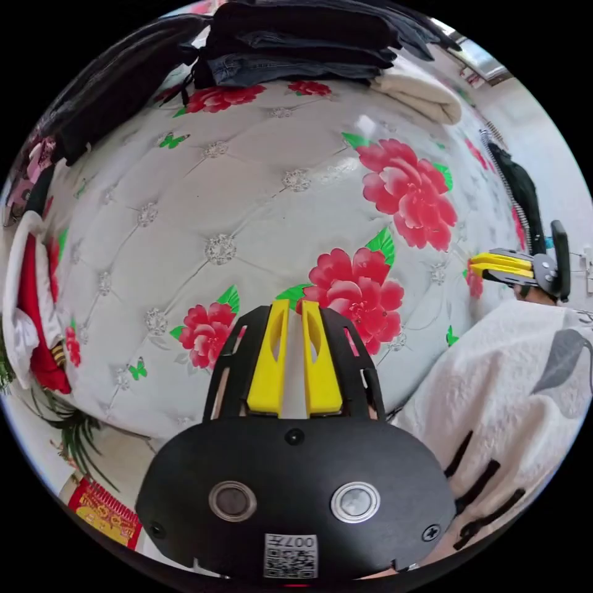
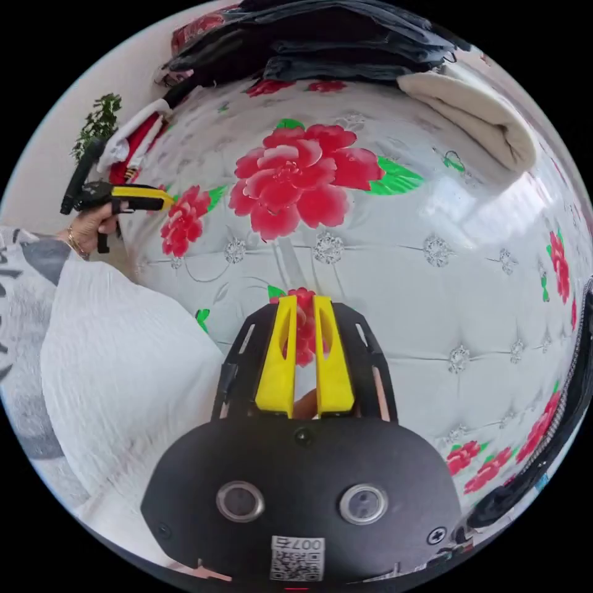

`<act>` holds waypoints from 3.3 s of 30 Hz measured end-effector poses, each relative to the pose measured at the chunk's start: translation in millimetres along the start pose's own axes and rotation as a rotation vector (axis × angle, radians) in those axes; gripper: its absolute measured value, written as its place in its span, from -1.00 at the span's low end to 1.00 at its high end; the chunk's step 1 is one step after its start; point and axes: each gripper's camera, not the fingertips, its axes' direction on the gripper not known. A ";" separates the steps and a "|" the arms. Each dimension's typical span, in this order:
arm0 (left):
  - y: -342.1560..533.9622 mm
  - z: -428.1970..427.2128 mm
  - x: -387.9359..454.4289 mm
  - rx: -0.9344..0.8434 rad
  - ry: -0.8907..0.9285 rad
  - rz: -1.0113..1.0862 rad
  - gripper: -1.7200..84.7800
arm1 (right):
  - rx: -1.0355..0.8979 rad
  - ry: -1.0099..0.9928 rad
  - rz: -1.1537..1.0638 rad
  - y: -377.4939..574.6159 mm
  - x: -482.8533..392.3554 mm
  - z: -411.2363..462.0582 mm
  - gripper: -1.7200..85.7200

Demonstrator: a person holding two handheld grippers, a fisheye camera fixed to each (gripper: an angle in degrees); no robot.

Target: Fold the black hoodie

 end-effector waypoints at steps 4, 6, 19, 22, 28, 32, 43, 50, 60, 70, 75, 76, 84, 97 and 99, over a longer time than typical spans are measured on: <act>-11.2 11.9 33.4 -0.055 -0.086 -0.036 -0.97 | 0.057 -0.184 0.217 6.6 74.4 -16.9 -0.95; -16.6 16.5 42.9 -0.095 -0.068 -0.073 -0.98 | 0.156 -0.168 0.344 33.4 121.2 -41.2 -0.95; -43.5 36.8 116.9 -0.159 0.144 -0.224 -0.98 | 0.272 0.525 1.384 390.4 493.6 -220.9 -0.80; -41.0 35.9 137.2 -0.142 0.031 -0.201 -0.98 | 0.082 0.337 1.427 405.7 541.9 -174.5 -0.85; -34.4 31.4 147.7 -0.122 -0.068 -0.127 -0.98 | -0.124 0.558 1.126 336.9 519.9 -153.6 -0.95; -27.1 25.7 136.4 -0.109 -0.042 -0.068 -0.98 | 0.070 0.347 0.891 307.8 449.7 -165.1 -0.96; 44.8 -9.2 59.5 0.069 0.284 -0.038 -0.98 | 0.565 -0.243 0.312 152.0 170.2 -209.1 -0.97; 116.0 -53.0 -3.5 0.249 0.369 -0.050 -0.98 | 0.421 -0.588 -0.355 -11.8 -113.4 -178.9 -0.96; 235.6 -80.0 -143.1 0.333 0.314 -0.413 -0.97 | 0.392 -0.183 -0.347 -53.0 -141.7 -127.5 -0.82; 150.1 -124.4 -118.9 0.356 0.396 -0.097 -0.82 | 0.312 0.291 -0.146 -113.6 0.7 -145.4 -0.71; 103.0 -116.2 -99.0 0.248 0.428 -0.035 -0.80 | 0.040 0.287 -0.229 -170.5 -9.6 -53.7 -0.79; 102.6 -117.6 -98.3 0.241 0.420 -0.029 -0.80 | -0.055 0.298 -0.184 -172.5 -2.1 -17.9 -0.82; 135.8 -135.5 -124.9 0.247 0.444 -0.103 -0.81 | 0.343 0.053 0.028 -72.3 38.9 -77.8 -0.95; 151.0 -191.5 -131.3 0.274 0.552 0.003 -0.81 | 0.249 -0.273 -0.272 112.4 -61.9 -138.3 -0.97; 155.3 -202.3 -131.7 0.279 0.605 0.028 -0.81 | 0.239 -0.303 -0.285 114.7 -70.4 -131.1 -0.97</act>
